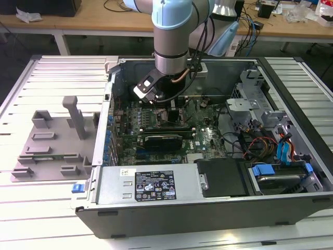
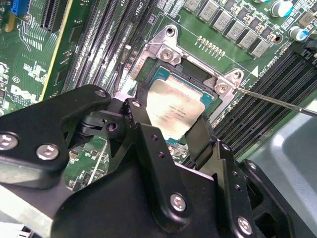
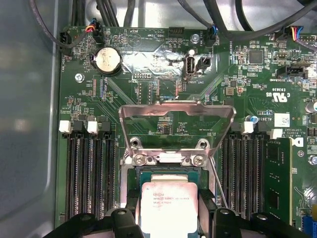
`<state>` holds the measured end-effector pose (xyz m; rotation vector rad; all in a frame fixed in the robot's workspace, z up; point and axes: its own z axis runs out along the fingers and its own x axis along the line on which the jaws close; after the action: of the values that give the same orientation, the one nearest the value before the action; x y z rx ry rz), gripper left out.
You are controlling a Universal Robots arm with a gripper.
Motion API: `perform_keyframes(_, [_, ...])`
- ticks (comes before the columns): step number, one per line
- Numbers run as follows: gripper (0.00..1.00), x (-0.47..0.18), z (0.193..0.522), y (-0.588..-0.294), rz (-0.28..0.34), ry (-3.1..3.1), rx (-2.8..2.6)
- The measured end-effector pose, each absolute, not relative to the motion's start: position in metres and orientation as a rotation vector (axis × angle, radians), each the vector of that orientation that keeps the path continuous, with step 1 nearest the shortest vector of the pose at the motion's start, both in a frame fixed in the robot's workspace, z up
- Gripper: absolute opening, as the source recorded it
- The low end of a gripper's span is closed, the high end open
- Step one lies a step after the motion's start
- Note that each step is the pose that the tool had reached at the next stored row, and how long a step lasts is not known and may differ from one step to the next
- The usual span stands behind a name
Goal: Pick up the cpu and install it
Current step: 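Place the cpu into insertion slot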
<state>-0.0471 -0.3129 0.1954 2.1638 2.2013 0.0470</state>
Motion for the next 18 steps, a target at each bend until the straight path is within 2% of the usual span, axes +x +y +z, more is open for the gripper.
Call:
perform_keyframes(3, [0.55, -0.0470, 0.1950, -0.3128, 0.050, 2.201, 2.164])
perform_keyframes(4, [0.61, -0.0469, 0.1948, -0.3126, 0.050, 2.202, 2.164])
perform_keyframes(5, [0.61, -0.0470, 0.1950, -0.3127, 0.048, 2.201, 2.164])
perform_keyframes(6, [0.68, -0.0471, 0.1952, -0.3129, 0.047, 2.201, 2.164])
perform_keyframes(18, [0.68, -0.0471, 0.1963, -0.3128, 0.065, 2.208, 2.172])
